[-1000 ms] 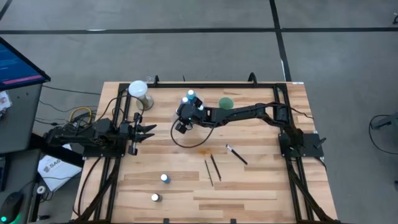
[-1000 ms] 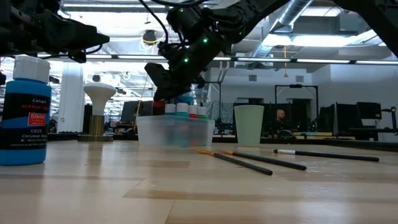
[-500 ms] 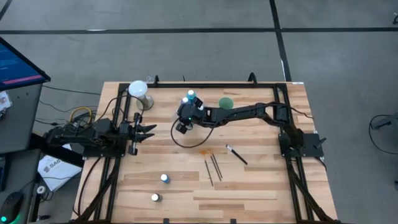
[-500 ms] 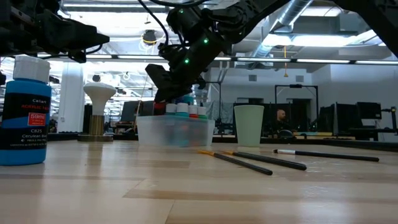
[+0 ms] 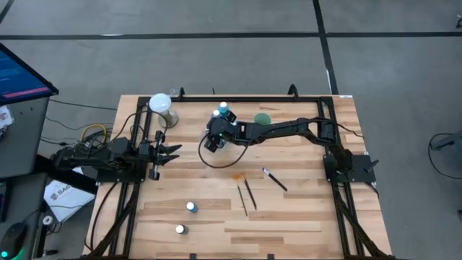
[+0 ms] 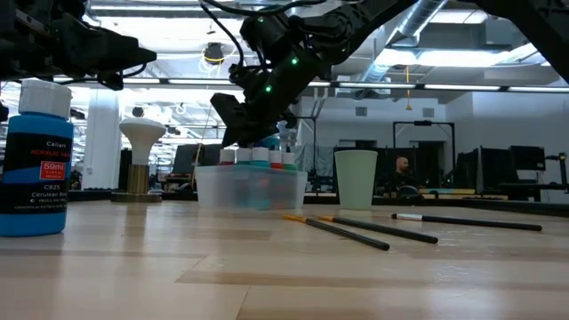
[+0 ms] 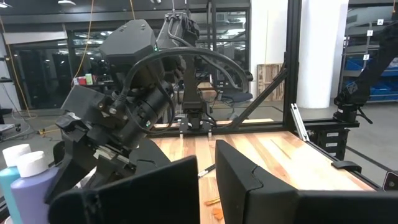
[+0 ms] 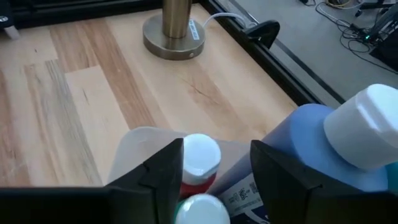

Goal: Pick & Place Paint Supplies
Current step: Put the small blue paint bottle into the transparent bin

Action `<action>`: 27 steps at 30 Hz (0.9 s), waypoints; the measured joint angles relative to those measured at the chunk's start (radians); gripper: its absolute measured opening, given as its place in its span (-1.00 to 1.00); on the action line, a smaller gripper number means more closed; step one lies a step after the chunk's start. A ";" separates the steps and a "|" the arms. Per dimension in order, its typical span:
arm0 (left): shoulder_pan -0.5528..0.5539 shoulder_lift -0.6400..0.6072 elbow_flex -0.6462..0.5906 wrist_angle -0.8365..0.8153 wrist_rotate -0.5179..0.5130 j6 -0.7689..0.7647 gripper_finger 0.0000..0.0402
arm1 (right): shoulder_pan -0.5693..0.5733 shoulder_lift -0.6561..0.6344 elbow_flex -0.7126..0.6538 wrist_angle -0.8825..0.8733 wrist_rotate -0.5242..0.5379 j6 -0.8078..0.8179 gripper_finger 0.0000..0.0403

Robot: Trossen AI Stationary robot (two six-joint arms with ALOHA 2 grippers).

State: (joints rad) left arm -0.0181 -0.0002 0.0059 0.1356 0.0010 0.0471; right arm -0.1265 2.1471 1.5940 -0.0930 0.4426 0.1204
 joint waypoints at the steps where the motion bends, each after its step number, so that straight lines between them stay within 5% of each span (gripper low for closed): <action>1: 0.000 0.000 0.000 0.000 0.000 0.000 -1.00 | 0.000 -0.004 0.000 -0.001 0.000 0.000 -0.11; 11: -0.010 0.000 0.000 0.000 0.000 0.000 -1.00 | 0.053 -0.078 0.112 -0.054 -0.104 -0.064 -0.08; 27: -0.021 0.000 0.000 0.000 0.000 0.000 -1.00 | 0.335 -0.096 0.269 -0.149 -0.131 -0.148 0.14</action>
State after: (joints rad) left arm -0.0391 -0.0002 0.0059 0.1356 0.0010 0.0469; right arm 0.2090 2.0506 1.8633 -0.2423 0.3113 -0.0280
